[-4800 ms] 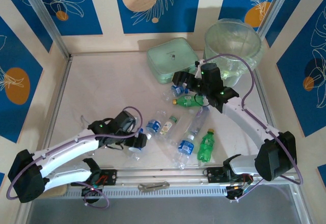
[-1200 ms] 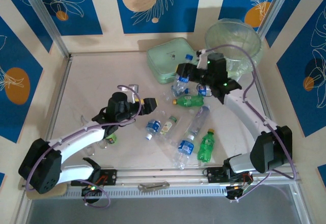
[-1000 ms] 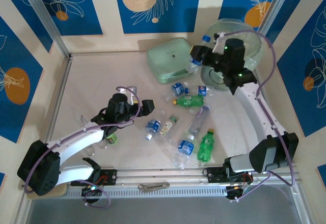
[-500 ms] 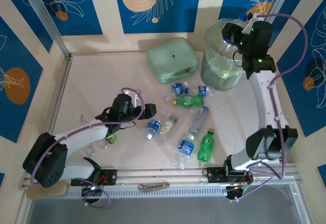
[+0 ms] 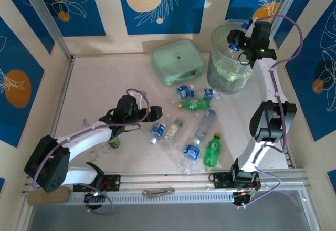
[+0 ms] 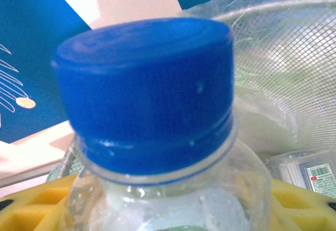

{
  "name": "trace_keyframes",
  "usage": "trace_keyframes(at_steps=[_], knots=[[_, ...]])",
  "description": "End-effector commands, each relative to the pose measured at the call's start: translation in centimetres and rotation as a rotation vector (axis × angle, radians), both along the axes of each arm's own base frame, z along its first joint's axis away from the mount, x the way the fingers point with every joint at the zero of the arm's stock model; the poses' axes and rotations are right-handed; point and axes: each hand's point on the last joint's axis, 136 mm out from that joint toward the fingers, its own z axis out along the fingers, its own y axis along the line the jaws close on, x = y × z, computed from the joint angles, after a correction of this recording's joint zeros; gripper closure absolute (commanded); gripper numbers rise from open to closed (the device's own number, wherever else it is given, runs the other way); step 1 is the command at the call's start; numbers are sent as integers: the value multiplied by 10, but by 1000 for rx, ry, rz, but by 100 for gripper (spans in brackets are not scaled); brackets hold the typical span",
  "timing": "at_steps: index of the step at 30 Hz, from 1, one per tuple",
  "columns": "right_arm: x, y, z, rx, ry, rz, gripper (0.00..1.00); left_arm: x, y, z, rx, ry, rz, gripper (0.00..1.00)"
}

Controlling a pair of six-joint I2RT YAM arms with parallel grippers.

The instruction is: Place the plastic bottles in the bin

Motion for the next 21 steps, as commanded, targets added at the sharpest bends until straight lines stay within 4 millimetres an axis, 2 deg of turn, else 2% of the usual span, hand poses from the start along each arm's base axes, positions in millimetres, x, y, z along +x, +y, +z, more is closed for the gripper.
trace_keyframes(at_steps=[1, 6, 11, 15, 18, 21], knots=[[0, 4, 29, -4, -58, 35, 30, 6, -3, 5, 14, -15, -20, 1], [-4, 4, 52, -22, -86, 40, 1, 7, -4, 3, 12, -11, -20, 1], [-21, 6, 81, -42, -141, 38, 1, 10, -5, 2, 10, -13, -14, 1], [-45, 19, 96, -56, -177, 59, 1, 11, -6, 3, 6, -18, -11, 1], [-70, 33, 94, -60, -170, 79, 1, 13, -4, 4, 5, -25, -1, 1], [-101, 50, 76, -39, -139, 101, 1, 15, -2, 7, 4, -38, 15, 1]])
